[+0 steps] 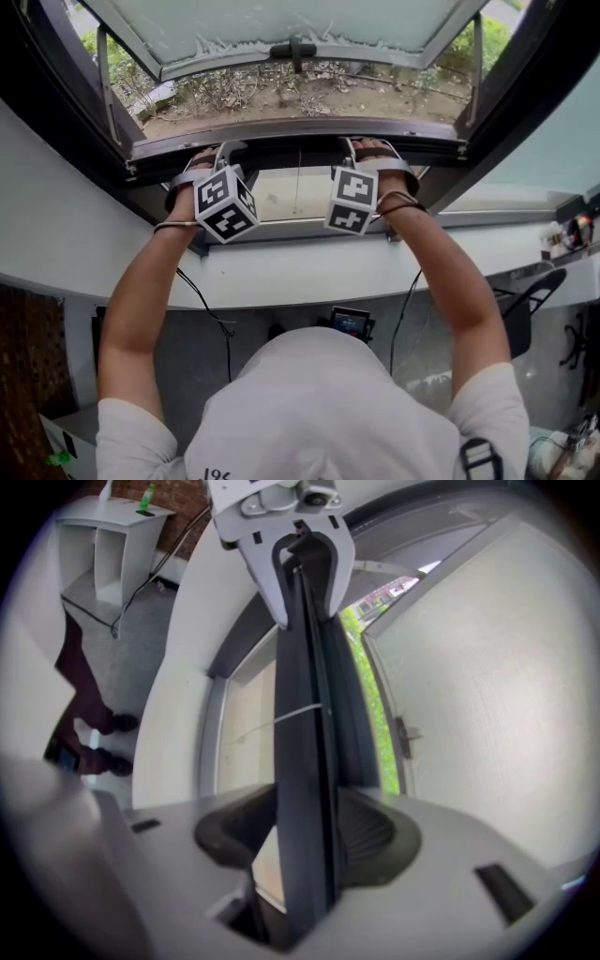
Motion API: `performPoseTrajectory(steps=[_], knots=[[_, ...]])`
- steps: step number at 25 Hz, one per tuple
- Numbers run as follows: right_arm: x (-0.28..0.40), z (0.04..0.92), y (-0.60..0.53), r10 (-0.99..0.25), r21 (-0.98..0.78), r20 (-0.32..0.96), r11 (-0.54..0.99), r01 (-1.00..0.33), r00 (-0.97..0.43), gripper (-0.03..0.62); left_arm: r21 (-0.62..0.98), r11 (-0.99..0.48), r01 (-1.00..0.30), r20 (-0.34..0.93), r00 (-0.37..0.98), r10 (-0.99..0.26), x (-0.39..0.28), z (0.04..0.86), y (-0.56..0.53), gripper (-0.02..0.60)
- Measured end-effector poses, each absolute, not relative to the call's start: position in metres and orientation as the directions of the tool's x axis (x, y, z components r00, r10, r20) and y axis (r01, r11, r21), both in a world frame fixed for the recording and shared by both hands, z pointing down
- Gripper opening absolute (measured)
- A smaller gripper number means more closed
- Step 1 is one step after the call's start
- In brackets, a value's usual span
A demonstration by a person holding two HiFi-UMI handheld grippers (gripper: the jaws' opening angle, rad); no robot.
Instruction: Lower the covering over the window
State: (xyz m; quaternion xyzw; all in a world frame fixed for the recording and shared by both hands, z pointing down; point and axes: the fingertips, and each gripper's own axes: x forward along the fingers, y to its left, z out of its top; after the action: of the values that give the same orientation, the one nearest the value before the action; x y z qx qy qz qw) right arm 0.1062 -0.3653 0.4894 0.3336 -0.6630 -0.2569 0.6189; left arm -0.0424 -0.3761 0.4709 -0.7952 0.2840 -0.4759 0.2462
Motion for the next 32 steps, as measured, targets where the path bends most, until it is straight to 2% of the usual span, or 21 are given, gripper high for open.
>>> performPoseTrajectory(steps=[11, 21, 25, 30, 32], knots=[[0.108, 0.488, -0.364, -0.766, 0.759, 0.643, 0.638, -0.130, -0.009, 0.196, -0.654, -0.724, -0.220, 0.622, 0.389, -0.679, -0.040, 0.471, -0.376, 0.166], [0.108, 0.463, -0.359, -0.788, 0.773, 0.615, 0.611, -0.171, -0.034, 0.196, -0.627, -0.730, -0.273, 0.594, 0.438, -0.674, -0.035, 0.453, -0.373, 0.166], [0.108, 0.446, -0.357, -0.805, 0.780, 0.591, 0.587, -0.216, -0.052, 0.195, -0.603, -0.729, -0.325, 0.561, 0.476, -0.677, -0.032, 0.436, -0.371, 0.164], [0.103, 0.418, -0.355, -0.841, 0.790, 0.533, 0.534, -0.300, -0.095, 0.191, -0.562, -0.708, -0.427, 0.478, 0.531, -0.700, -0.033, 0.410, -0.368, 0.129], [0.103, 0.403, -0.353, -0.862, 0.792, 0.495, 0.500, -0.350, -0.110, 0.167, -0.531, -0.700, -0.478, 0.435, 0.556, -0.709, -0.034, 0.397, -0.366, 0.113]])
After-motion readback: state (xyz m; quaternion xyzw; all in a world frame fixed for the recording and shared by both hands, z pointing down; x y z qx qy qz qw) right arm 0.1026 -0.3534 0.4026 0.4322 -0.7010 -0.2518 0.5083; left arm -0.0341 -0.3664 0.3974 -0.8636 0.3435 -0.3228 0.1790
